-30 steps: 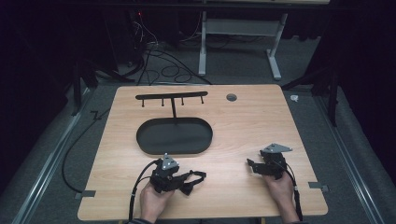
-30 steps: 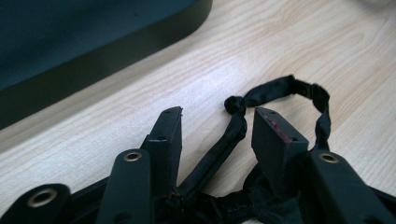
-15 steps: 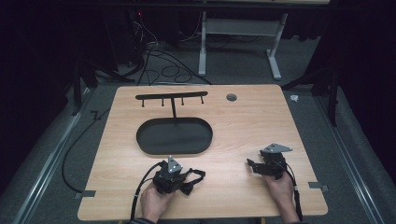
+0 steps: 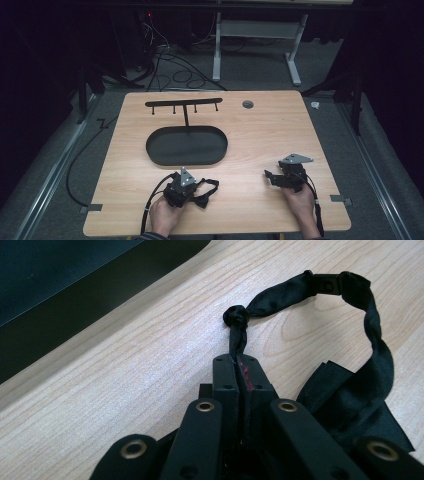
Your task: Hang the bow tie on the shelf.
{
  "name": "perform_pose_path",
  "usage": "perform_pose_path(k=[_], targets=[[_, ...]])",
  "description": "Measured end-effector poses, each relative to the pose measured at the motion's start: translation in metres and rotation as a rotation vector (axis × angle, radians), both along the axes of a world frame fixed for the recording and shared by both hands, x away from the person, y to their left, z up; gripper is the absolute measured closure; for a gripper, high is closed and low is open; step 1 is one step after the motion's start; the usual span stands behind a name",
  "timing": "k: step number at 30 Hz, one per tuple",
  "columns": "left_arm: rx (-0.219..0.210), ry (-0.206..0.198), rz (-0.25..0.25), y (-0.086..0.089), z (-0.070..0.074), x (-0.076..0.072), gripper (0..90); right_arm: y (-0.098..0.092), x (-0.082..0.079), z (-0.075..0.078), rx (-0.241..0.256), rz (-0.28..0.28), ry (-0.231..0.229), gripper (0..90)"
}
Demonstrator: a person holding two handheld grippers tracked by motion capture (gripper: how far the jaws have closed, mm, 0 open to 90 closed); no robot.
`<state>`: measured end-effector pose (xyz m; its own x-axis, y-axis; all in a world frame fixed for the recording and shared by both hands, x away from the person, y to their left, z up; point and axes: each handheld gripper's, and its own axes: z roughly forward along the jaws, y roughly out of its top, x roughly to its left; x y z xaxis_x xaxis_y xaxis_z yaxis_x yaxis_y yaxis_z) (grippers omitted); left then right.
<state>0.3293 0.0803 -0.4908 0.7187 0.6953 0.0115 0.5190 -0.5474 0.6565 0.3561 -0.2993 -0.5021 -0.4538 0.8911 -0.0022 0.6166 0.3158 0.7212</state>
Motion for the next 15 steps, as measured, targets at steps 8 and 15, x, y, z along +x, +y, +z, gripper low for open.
perform_pose_path(k=[8, 15], targets=[[-0.044, 0.012, -0.001, 0.004, 0.003, 0.001, 87.9, 0.000, 0.000, 0.000, -0.001, 0.000, 0.000, 31.1], [-0.098, -0.008, 0.011, 0.010, 0.018, -0.001, 87.9, 0.000, 0.000, 0.000, -0.001, 0.000, 0.000, 31.0]])
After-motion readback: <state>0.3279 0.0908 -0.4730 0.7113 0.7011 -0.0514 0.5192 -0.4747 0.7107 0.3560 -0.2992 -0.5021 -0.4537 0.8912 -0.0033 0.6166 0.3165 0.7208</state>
